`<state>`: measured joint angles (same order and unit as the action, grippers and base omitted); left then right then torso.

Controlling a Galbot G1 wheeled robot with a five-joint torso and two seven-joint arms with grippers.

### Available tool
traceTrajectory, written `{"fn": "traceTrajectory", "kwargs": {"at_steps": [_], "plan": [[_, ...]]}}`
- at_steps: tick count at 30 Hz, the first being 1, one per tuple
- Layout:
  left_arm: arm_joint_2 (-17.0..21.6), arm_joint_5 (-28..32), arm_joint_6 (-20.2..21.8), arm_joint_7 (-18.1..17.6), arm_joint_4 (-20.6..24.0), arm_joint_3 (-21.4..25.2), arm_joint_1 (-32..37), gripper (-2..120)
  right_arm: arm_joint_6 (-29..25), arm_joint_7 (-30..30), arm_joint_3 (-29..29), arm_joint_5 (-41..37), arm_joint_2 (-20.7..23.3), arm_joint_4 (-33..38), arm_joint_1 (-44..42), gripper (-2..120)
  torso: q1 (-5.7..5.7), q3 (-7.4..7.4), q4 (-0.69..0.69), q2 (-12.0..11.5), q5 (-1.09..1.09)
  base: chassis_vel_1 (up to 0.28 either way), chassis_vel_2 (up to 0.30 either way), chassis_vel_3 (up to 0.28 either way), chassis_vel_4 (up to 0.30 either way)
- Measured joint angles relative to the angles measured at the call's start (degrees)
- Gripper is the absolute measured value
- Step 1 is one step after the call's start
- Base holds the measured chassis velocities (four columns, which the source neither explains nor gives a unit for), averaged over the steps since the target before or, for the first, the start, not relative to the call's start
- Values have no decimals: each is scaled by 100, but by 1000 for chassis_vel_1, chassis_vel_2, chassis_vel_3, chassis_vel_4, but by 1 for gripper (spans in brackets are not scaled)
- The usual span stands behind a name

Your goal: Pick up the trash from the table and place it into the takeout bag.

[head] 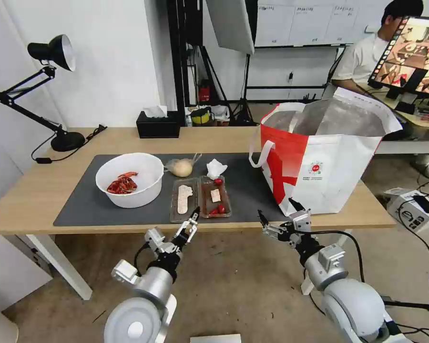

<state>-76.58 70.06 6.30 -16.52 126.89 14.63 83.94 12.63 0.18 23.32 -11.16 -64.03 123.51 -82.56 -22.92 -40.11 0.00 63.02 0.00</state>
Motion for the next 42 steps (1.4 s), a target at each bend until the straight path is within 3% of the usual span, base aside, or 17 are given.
{"fn": "traceTrajectory", "kwargs": {"at_steps": [14, 27, 42], "plan": [[-11, 94, 12, -118, -599, -287, -539, 100, 0, 7, 34, 69, -22, -94, -5, 100, 0, 0, 0, 0, 0, 0, 0, 0, 0], [-66, 217, 3, -272, -1013, -272, -921, 100, -39, 13, 37, 73, -32, -232, 12, 100, 0, 0, 0, -1, 0, 0, 0, 0, 0], [-112, 352, -69, -216, -737, 76, -932, 100, -96, 1, -33, 91, -55, -373, 52, 100, 0, 0, 0, 0, 0, 0, 0, 0, 0]]}}
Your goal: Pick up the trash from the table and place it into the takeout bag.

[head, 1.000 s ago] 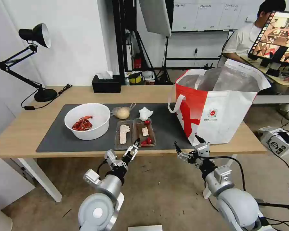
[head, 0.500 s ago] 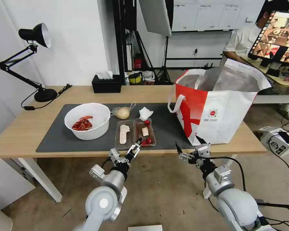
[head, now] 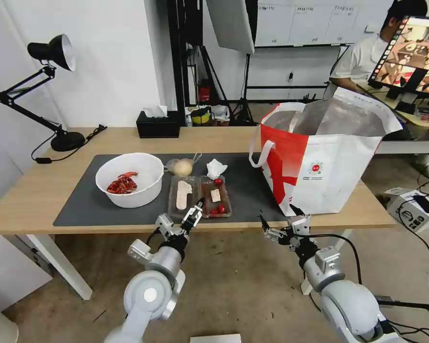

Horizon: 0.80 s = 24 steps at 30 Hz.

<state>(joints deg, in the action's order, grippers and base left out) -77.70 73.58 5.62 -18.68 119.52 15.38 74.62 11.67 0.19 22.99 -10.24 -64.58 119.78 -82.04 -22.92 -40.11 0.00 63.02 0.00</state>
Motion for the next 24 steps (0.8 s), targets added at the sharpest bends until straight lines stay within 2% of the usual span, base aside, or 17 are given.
{"fn": "traceTrajectory", "kwargs": {"at_steps": [6, 15, 19, 24], "plan": [[179, 81, -23, 156, 282, 202, -38, 100, -13, -6, -3, 3, 1, 2, -8, 100, 0, 0, 0, 0, 0, 0, 0, 0, 0], [388, 232, 31, 181, 460, 179, -162, 100, -15, -6, 0, 5, 2, 20, -20, 100, 0, 0, 0, 0, 0, 0, 0, 0, 0], [454, 217, 124, 281, 415, -67, -240, 100, -16, -6, 39, 7, 6, 33, -43, 100, 0, 0, 0, 0, 0, 0, 0, 0, 0], [323, 96, 131, 288, 181, -353, -454, 100, -38, -4, 121, 8, 19, 33, -81, 100, 0, 0, 0, 0, 0, 0, 0, 0, 0]]}}
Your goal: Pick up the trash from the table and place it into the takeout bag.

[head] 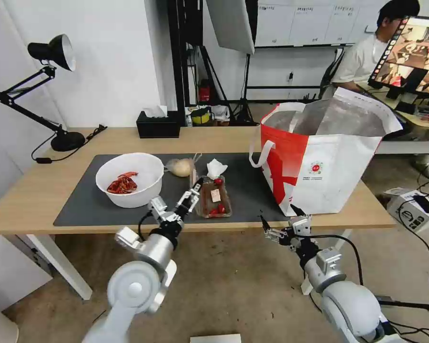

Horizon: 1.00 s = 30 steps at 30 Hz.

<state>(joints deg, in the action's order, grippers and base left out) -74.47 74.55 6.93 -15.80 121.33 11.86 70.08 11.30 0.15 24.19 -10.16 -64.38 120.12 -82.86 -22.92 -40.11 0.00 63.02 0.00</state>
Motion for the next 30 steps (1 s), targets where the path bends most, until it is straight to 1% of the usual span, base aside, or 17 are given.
{"fn": "traceTrajectory", "kwargs": {"at_steps": [5, 10, 12, 13, 14, 15, 17, 18, 19, 21, 22, 25, 26, 27, 28, 29, 30], "plan": [[-1, -223, 41, -2, -247, -327, -256, 100, -15, 4, 61, -1, 3, -5, -26, 100, 0, 0, 1, 0, 0, 0, 0, 0, 0], [40, -528, 111, -3, -451, -456, -428, 100, -17, 7, 71, -2, -13, -15, -30, 100, 0, 0, 0, 0, 0, 0, 0, 0, 0], [132, -1006, 128, 88, -583, -484, -532, 100, -17, 10, 71, -1, -29, -22, -30, 100, 0, 0, 0, 0, 0, 0, 0, 0, 0], [132, -1006, 128, 88, -583, -484, -532, 100, -17, 10, 71, -1, -29, -22, -30, 100, 0, 0, 0, 0, 0, 0, 0, 0, 0], [220, -1313, 131, 171, -644, -480, -587, 100, -17, 11, 67, -1, -39, -24, -30, 100, 0, 0, 0, 0, 0, 0, 0, 0, 0], [220, -1313, 131, 171, -644, -480, -587, 100, -17, 11, 67, -1, -39, -24, -30, 100, 0, 0, 0, 0, 0, 0, 0, 0, 0], [480, -2196, 115, 553, -787, -444, -690, 100, -17, 15, 60, -2, -49, -36, -25, 100, 0, 0, 0, 0, 0, 0, 0, 0, 0], [659, -2774, 26, 910, -881, -426, -751, 100, -17, 16, 56, -2, -49, -44, -22, 100, 0, 0, 0, 0, -1, 0, 0, 0, 0], [659, -2774, 26, 910, -881, -426, -751, 100, -17, 16, 56, -2, -49, -44, -22, 100, 0, 0, 0, 0, -1, 0, 0, 0, 0], [1052, -3656, -171, 1619, -1039, -420, -900, 96, -19, 17, 47, -2, -47, -66, -12, 100, 0, 0, 0, 0, -1, 0, 0, 0, 0], [1052, -3656, -171, 1619, -1039, -420, -900, 96, -19, 17, 47, -2, -47, -66, -12, 100, 0, 0, 0, 0, -1, 0, 0, 0, 0], [1604, -4189, -423, 2493, -1180, -491, -1105, 84, -30, 19, 31, -1, -47, -92, -1, 100, 0, 0, 0, 0, -1, 0, 0, 0, 0], [1604, -4189, -423, 2493, -1180, -491, -1105, 84, -30, 19, 31, -1, -47, -92, -1, 100, 0, 0, 0, 0, -1, 0, 0, 0, 0], [1818, -4294, -493, 2839, -1241, -538, -1175, 77, -31, 21, 20, -1, -55, -100, 3, 100, 0, 0, 0, 0, -2, 0, 0, 0, 0], [1956, -4320, -525, 3064, -1283, -573, -1216, 74, -31, 21, 11, -1, -62, -107, 5, 100, 0, 0, 0, 0, 0, 0, 0, 0, 0], [2066, -4313, -542, 3251, -1321, -620, -1247, 68, -32, 22, 1, 0, -71, -113, 7, 100, 0, 0, 0, 0, 0, 0, 0, 0, 0], [2066, -4313, -542, 3251, -1321, -620, -1247, 68, -32, 22, 1, 0, -71, -113, 7, 100, 0, 0, 0, 0, 0, 0, 0, 0, 0]]}}
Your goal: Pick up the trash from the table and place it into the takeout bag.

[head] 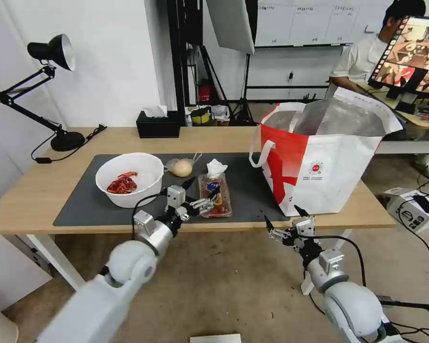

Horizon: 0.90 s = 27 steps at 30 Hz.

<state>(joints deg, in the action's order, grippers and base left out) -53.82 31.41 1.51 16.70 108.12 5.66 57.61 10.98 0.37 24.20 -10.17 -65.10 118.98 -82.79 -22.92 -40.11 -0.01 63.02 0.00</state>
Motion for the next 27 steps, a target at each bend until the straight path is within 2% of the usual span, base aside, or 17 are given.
{"fn": "traceTrajectory", "kwargs": {"at_steps": [3, 7, 10, 14, 18, 25, 27], "plan": [[146, 58, -8, 199, -137, -191, -97, 53, -2, 1, -31, 13, -23, -35, 4, 100, 0, 0, 0, 0, -1, 0, 0, 0, 0], [162, 60, -10, 201, -241, -356, -220, 44, -3, 2, -42, 39, -30, -52, 9, 100, 0, 0, 0, 0, -1, 0, 0, 0, 0], [169, 70, -11, 158, -445, -621, -500, 27, -3, 4, -44, 68, -27, -70, 23, 100, 0, 0, 1, 0, -1, 0, 0, 0, 0], [188, 54, -10, 124, -598, -770, -685, 18, -3, 5, -42, 71, -24, -73, 27, 100, 0, 0, 1, 0, 0, 0, 0, 0, 0], [253, 38, -8, 55, -869, -1049, -1018, 2, -3, 7, -43, 72, -26, -75, 34, 100, 0, 0, 0, 0, 0, 0, 0, 0, 0], [293, 16, -8, 37, -1104, -1226, -1241, 0, -30, 17, -53, 3, -25, -75, 46, 100, 0, 1, 1, 0, 0, 0, 0, 0, 0], [291, 15, -8, 34, -1114, -1255, -1244, 0, -81, 192, -160, -607, 10, -22, 140, 100, 0, 1, 1, 0, 0, 0, 0, 0, 0]]}}
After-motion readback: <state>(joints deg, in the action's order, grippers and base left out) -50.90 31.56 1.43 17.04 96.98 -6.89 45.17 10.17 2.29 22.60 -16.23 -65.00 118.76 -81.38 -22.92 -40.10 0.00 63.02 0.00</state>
